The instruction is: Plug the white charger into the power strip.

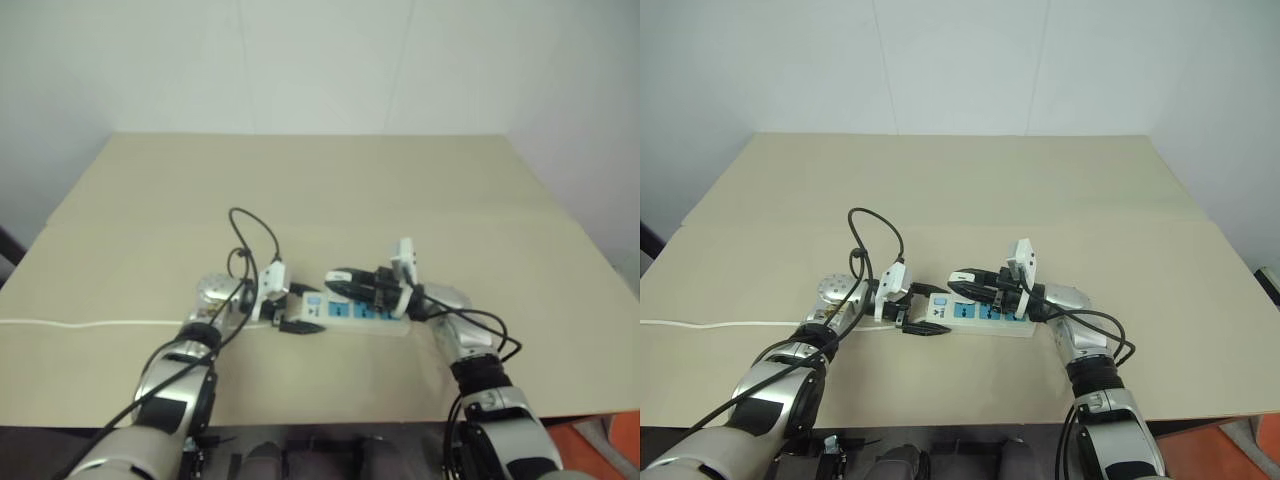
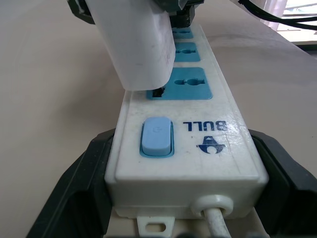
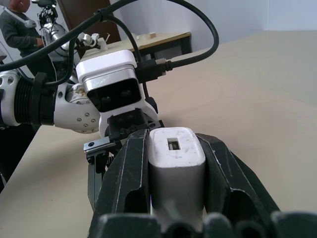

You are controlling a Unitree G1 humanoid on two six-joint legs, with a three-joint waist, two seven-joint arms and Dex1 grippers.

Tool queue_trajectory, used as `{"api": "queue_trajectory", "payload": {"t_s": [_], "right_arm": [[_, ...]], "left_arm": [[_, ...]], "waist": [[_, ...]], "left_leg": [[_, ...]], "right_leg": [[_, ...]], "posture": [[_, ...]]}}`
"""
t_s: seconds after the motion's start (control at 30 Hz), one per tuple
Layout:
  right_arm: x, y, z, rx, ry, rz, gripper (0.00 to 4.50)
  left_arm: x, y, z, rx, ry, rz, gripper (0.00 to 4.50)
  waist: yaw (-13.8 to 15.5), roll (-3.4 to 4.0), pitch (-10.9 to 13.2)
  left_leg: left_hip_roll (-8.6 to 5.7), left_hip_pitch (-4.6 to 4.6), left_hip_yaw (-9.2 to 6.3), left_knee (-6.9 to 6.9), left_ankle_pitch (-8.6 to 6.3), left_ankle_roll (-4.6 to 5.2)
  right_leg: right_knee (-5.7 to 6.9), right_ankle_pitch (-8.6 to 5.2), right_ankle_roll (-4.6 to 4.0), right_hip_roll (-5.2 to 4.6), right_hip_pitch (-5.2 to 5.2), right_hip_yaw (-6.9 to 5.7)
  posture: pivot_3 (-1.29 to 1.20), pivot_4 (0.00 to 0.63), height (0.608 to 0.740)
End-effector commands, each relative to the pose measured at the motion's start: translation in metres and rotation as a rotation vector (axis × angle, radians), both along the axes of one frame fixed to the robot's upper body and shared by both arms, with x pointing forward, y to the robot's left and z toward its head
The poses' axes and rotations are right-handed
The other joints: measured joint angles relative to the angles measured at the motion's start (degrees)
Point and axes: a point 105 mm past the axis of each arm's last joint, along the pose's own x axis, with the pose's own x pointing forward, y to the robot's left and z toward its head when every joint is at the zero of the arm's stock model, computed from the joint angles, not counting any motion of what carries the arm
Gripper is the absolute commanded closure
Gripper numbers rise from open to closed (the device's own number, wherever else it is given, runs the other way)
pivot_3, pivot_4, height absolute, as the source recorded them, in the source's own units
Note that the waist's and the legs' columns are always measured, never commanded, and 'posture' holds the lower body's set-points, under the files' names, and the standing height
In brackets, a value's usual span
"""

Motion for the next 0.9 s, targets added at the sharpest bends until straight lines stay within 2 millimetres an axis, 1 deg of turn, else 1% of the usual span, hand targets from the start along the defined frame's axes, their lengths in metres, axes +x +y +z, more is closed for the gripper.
{"api": "queue_trajectory", "payload": {"t_s": [0.03,0.17,0.3,0.57,0.63,0.9], "right_arm": [[-0.001,-0.006,-0.002,-0.025,-0.038,-0.008,3.36],[-0.006,-0.012,-0.007,-0.041,-0.053,0.001,3.36],[-0.012,-0.016,-0.017,-0.112,-0.091,0.035,3.36],[-0.007,-0.019,-0.026,-0.169,-0.069,0.073,3.36],[-0.007,-0.02,-0.032,-0.185,-0.048,0.084,3.36],[-0.008,-0.017,-0.068,-0.234,0.081,0.084,3.36]], "left_arm": [[0.004,0.0,0.01,-0.008,-0.045,0.002,1.21],[0.003,0.0,0.01,-0.006,-0.042,0.0,1.21],[0.003,0.0,0.01,-0.004,-0.04,-0.004,1.21],[0.002,0.001,0.008,0.001,-0.032,-0.012,1.21],[0.001,0.002,0.008,0.001,-0.031,-0.014,1.21],[0.001,0.003,0.008,-0.001,-0.03,-0.012,1.21]], "waist": [[0.0,0.0,0.0],[0.08,0.0,0.0],[0.18,0.0,0.0],[0.17,0.0,0.0],[0.16,0.0,0.0],[-0.05,0.02,-0.09]], "left_leg": [[0.0,0.0,0.0,0.0,0.0,0.0],[0.0,0.0,0.0,0.0,0.0,0.0],[-0.01,0.0,0.0,-0.01,0.0,0.0],[0.0,0.08,0.0,-0.01,0.0,0.0],[0.0,0.1,0.0,-0.01,0.0,0.0],[0.01,0.41,0.04,-0.06,0.0,0.0]], "right_leg": [[0.0,0.0,0.0,0.0,0.0,0.0],[-0.01,0.0,0.0,0.0,0.01,0.0],[-0.02,0.0,0.01,0.0,0.01,0.0],[-0.04,0.0,0.0,0.0,0.1,-0.01],[-0.04,0.0,0.0,0.0,0.11,-0.01],[-0.13,-0.01,0.0,0.01,0.32,0.07]], "posture": [[0.0,0.15,0.74],[0.0,0.15,0.74],[0.0,0.15,0.74],[0.0,0.15,0.74],[0.0,0.15,0.74],[0.0,0.15,0.74]]}}
